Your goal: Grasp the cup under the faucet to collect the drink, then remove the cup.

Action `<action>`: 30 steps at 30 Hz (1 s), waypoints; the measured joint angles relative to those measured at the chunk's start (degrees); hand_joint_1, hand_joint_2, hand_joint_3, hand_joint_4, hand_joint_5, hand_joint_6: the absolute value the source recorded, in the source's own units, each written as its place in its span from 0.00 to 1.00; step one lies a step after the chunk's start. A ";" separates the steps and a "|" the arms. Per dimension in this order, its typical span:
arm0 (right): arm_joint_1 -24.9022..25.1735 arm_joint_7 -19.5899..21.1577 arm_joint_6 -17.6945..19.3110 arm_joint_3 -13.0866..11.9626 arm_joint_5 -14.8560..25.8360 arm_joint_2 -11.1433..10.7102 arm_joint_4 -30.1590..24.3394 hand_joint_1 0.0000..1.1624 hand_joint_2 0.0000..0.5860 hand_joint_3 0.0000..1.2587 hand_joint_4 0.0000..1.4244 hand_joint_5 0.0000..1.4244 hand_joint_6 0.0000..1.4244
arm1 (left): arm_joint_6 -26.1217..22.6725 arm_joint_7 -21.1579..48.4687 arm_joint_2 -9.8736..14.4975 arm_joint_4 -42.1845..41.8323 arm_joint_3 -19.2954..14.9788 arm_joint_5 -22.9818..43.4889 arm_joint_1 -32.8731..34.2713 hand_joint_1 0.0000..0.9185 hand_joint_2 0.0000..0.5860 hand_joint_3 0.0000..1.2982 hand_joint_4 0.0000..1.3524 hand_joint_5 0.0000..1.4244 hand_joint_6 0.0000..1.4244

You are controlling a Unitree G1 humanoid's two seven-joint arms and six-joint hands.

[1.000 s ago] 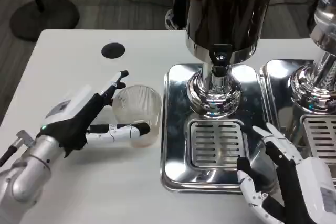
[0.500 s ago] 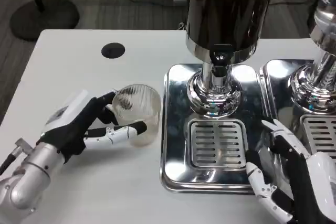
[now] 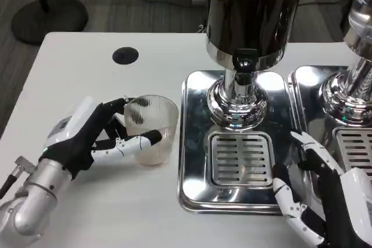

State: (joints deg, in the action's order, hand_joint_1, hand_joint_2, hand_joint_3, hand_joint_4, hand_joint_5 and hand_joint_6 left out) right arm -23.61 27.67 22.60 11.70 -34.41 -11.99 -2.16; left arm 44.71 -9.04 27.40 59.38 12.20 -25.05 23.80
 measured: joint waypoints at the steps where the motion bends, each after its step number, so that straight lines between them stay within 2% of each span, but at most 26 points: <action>1: 0.01 -0.05 0.08 -0.01 0.00 0.00 0.01 0.36 0.74 0.23 0.13 0.15 0.28 | 0.04 -0.08 -0.02 0.02 -0.01 0.00 0.00 0.31 0.31 0.28 0.39 0.52 0.56; 18: 0.46 -1.07 1.08 -0.40 0.47 0.02 0.66 0.36 0.75 0.23 0.14 0.17 0.29 | 1.98 -3.08 -0.26 1.46 -0.38 -0.04 -0.15 0.30 0.30 0.30 0.40 0.54 0.59; 30: 0.38 -1.11 1.35 -0.53 0.44 0.15 0.55 0.37 0.76 0.23 0.14 0.17 0.29 | 5.70 -4.80 -0.58 1.20 -0.88 -0.03 -0.60 0.30 0.31 0.30 0.41 0.55 0.60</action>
State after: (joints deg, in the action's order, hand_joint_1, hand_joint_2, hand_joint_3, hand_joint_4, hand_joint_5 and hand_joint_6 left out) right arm -23.23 26.57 23.96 11.17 -33.96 -11.84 -1.61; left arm 50.42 -13.84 26.82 60.58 11.32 -25.09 23.19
